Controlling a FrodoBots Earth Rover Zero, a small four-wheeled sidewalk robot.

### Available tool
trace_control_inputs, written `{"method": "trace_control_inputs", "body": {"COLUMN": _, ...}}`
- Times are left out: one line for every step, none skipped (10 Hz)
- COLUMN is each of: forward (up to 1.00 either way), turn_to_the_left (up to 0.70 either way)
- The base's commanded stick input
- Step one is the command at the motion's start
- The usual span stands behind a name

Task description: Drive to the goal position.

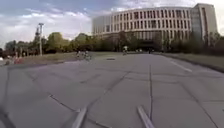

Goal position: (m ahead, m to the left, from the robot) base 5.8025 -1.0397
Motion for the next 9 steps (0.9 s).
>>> {"method": "trace_control_inputs", "body": {"forward": 0.7, "turn_to_the_left": -0.14}}
{"method": "trace_control_inputs", "body": {"forward": 0.7, "turn_to_the_left": -0.14}}
{"method": "trace_control_inputs", "body": {"forward": 0.7, "turn_to_the_left": -0.14}}
{"method": "trace_control_inputs", "body": {"forward": 0.7, "turn_to_the_left": -0.14}}
{"method": "trace_control_inputs", "body": {"forward": 0.7, "turn_to_the_left": -0.14}}
{"method": "trace_control_inputs", "body": {"forward": 0.7, "turn_to_the_left": -0.14}}
{"method": "trace_control_inputs", "body": {"forward": 0.7, "turn_to_the_left": -0.14}}
{"method": "trace_control_inputs", "body": {"forward": 0.7, "turn_to_the_left": -0.14}}
{"method": "trace_control_inputs", "body": {"forward": 0.7, "turn_to_the_left": -0.14}}
